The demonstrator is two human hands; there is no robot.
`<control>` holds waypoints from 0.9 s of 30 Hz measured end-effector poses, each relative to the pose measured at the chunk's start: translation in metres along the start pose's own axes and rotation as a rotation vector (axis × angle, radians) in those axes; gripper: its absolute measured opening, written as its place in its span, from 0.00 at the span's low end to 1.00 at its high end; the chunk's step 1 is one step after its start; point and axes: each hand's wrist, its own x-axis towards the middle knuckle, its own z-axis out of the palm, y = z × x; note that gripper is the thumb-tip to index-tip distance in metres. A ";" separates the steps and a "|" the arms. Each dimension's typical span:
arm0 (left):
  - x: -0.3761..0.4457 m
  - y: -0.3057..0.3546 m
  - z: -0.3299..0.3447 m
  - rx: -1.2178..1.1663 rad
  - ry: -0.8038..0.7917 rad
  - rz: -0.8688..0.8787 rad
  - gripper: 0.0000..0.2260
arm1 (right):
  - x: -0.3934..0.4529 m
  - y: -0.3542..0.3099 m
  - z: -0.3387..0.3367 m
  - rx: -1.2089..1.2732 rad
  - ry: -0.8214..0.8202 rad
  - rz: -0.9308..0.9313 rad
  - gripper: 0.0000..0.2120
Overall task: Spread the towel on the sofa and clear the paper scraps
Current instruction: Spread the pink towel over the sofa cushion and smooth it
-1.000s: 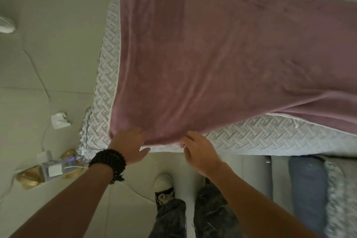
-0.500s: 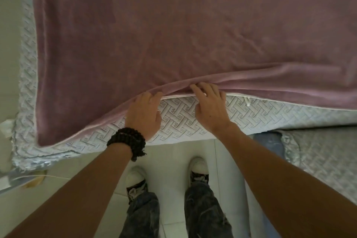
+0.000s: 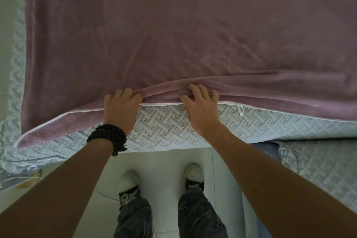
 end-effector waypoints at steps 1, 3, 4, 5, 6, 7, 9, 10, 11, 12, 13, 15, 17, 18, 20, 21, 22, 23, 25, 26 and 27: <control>-0.001 -0.001 0.000 -0.026 0.017 0.014 0.04 | 0.001 0.000 0.000 0.009 0.011 0.018 0.15; -0.006 -0.004 -0.001 -0.084 0.057 0.043 0.01 | 0.003 -0.001 -0.001 0.039 0.039 0.027 0.14; -0.011 -0.005 -0.003 -0.119 0.056 0.062 0.02 | 0.000 -0.002 -0.002 0.056 0.049 0.020 0.15; -0.018 -0.005 -0.004 -0.159 0.033 0.087 0.03 | -0.006 -0.001 -0.002 0.065 0.035 0.004 0.15; -0.028 -0.003 -0.003 -0.194 -0.019 0.129 0.03 | -0.017 0.000 -0.001 0.068 -0.010 -0.014 0.16; -0.042 0.002 -0.003 -0.223 -0.094 0.188 0.04 | -0.030 0.001 0.000 0.064 -0.074 -0.039 0.17; -0.068 0.014 0.000 -0.253 -0.252 0.303 0.07 | -0.058 0.005 0.004 0.043 -0.223 -0.085 0.15; -0.076 0.020 0.002 -0.258 -0.315 0.334 0.09 | -0.068 0.006 0.006 0.040 -0.272 -0.082 0.15; -0.080 0.024 0.004 -0.256 -0.354 0.327 0.11 | -0.073 0.006 0.007 0.049 -0.292 -0.073 0.15; -0.080 0.026 0.006 -0.254 -0.386 0.294 0.11 | -0.074 0.005 0.007 0.070 -0.303 -0.066 0.16; -0.077 0.028 0.009 -0.242 -0.410 0.254 0.10 | -0.073 0.004 0.007 0.088 -0.308 -0.073 0.17; -0.067 0.030 0.009 -0.178 -0.487 0.219 0.06 | -0.074 0.004 0.003 0.134 -0.274 -0.083 0.18; -0.056 0.039 0.001 -0.130 -0.540 0.230 0.09 | -0.090 0.010 -0.008 0.185 -0.193 -0.011 0.19; -0.052 0.044 -0.004 -0.124 -0.556 0.226 0.11 | -0.099 0.013 -0.013 0.204 -0.162 0.032 0.19; -0.043 0.067 -0.022 -0.134 -0.545 0.244 0.11 | -0.123 0.030 -0.028 0.211 -0.124 0.118 0.20; -0.039 0.081 -0.030 -0.142 -0.530 0.256 0.11 | -0.134 0.042 -0.034 0.210 -0.124 0.157 0.20; -0.033 0.097 -0.039 -0.157 -0.505 0.278 0.10 | -0.144 0.055 -0.040 0.212 -0.128 0.201 0.19; -0.025 0.121 -0.045 -0.178 -0.471 0.310 0.09 | -0.155 0.074 -0.047 0.208 -0.128 0.252 0.18; -0.012 0.162 -0.052 -0.262 -0.392 0.348 0.07 | -0.167 0.106 -0.054 0.189 -0.126 0.315 0.17; -0.005 0.188 -0.052 -0.307 -0.352 0.364 0.07 | -0.173 0.124 -0.056 0.185 -0.122 0.342 0.17; 0.001 0.210 -0.051 -0.338 -0.315 0.368 0.05 | -0.175 0.138 -0.055 0.183 -0.117 0.354 0.17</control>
